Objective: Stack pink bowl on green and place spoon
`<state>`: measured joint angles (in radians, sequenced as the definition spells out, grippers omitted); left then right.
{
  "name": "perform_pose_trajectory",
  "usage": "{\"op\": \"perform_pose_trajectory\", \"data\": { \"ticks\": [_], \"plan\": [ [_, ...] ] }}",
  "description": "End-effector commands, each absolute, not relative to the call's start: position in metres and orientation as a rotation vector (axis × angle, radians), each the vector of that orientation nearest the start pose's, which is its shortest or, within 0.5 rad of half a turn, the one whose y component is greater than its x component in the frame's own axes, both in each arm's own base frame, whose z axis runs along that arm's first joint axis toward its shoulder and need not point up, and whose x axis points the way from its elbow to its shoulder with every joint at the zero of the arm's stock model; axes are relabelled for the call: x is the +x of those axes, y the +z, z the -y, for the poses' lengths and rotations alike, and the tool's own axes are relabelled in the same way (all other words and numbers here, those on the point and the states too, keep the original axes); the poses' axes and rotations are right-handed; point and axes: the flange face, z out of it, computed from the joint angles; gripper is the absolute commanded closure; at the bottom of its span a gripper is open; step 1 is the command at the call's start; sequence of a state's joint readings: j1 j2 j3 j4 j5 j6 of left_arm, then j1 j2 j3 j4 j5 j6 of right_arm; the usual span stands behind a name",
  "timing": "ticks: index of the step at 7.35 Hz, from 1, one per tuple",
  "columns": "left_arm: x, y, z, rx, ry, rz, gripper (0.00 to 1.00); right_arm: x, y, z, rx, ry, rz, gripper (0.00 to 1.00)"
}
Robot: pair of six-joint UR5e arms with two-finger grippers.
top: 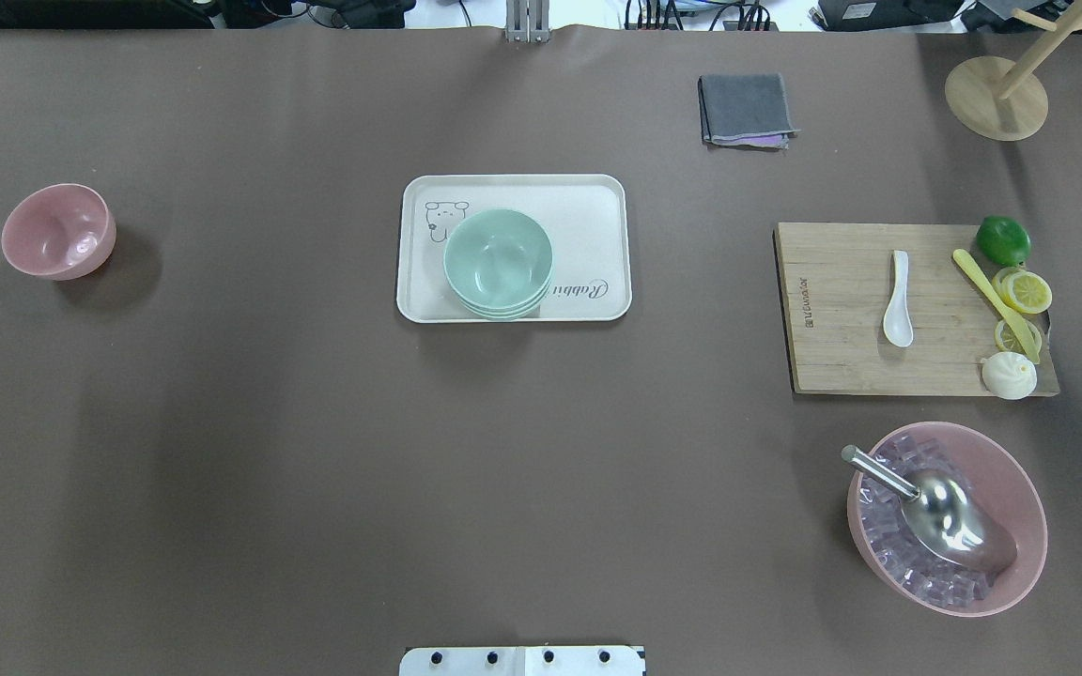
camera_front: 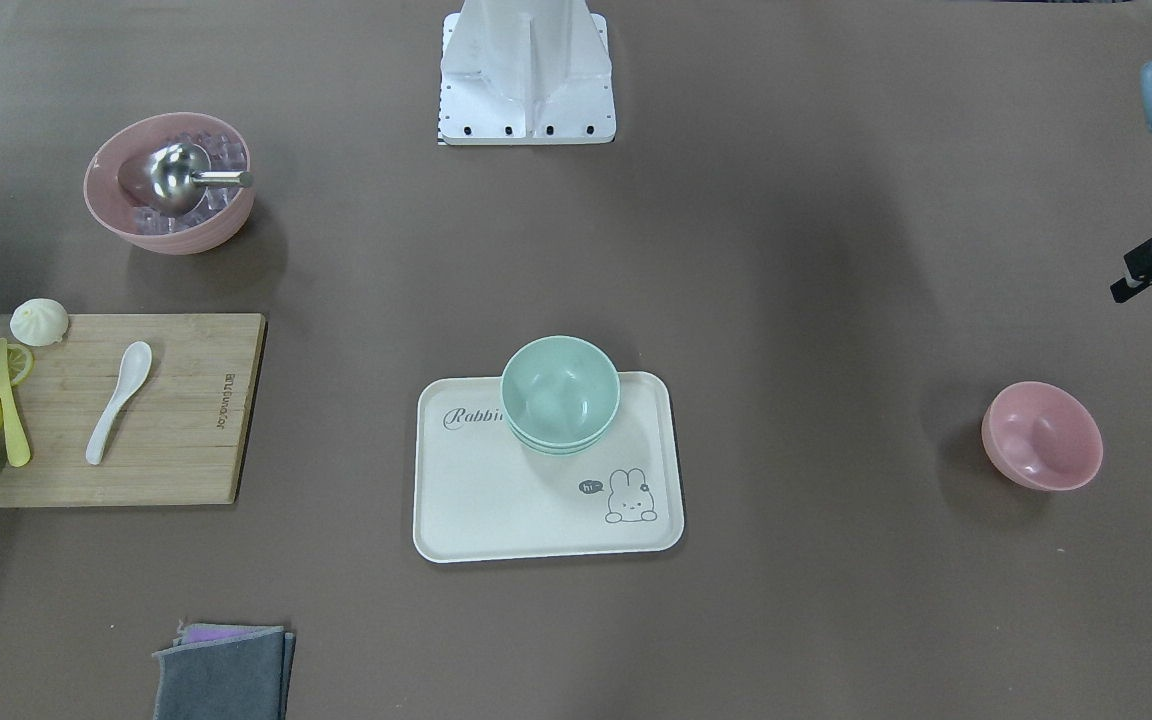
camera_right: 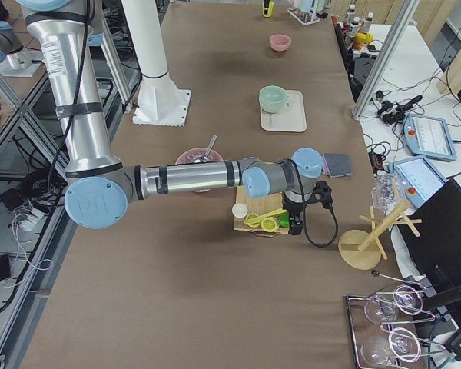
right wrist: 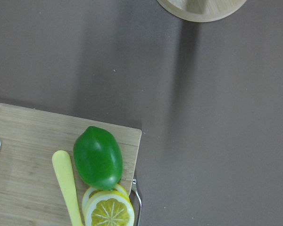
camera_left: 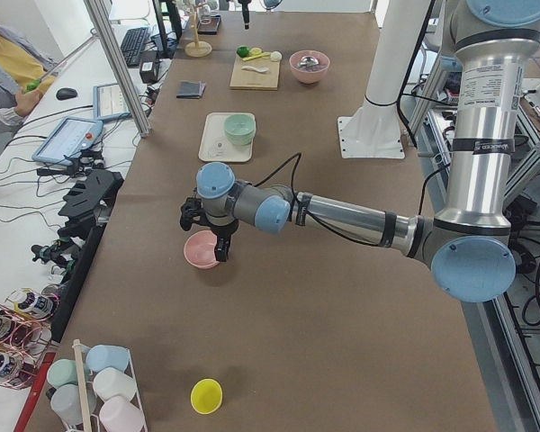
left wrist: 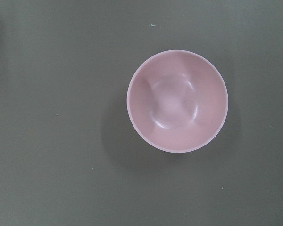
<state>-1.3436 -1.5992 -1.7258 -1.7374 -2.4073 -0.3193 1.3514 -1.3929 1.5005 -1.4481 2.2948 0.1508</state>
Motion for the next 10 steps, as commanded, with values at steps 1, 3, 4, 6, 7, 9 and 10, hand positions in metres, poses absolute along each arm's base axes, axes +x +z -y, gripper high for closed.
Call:
{"op": "perform_pose_trajectory", "data": {
  "ticks": [1,3,4,6,7,9,10],
  "plan": [
    [0.058,0.541,0.515,0.101,0.065,-0.893,0.02,-0.060,0.588,0.580,0.085,-0.150,0.750,0.00],
    [0.060,0.534,0.516,0.111,0.073,-0.900,0.02,-0.062,0.590,0.580,0.080,-0.152,0.749,0.00],
    [0.058,0.530,0.514,0.126,0.075,-0.894,0.02,-0.063,0.591,0.579,0.079,-0.155,0.750,0.00],
    [0.058,0.529,0.513,0.128,0.084,-0.902,0.02,-0.066,0.591,0.574,0.096,-0.173,0.815,0.00],
    [0.056,0.528,0.503,0.153,0.099,-0.905,0.02,-0.066,0.593,0.573,0.109,-0.178,0.817,0.00],
    [0.056,0.539,0.500,0.165,0.095,-0.903,0.02,-0.068,0.596,0.573,0.103,-0.176,0.819,0.00],
    [0.055,0.538,0.498,0.169,0.097,-0.901,0.02,-0.069,0.591,0.574,0.110,-0.176,0.822,0.00]
  ]
}}
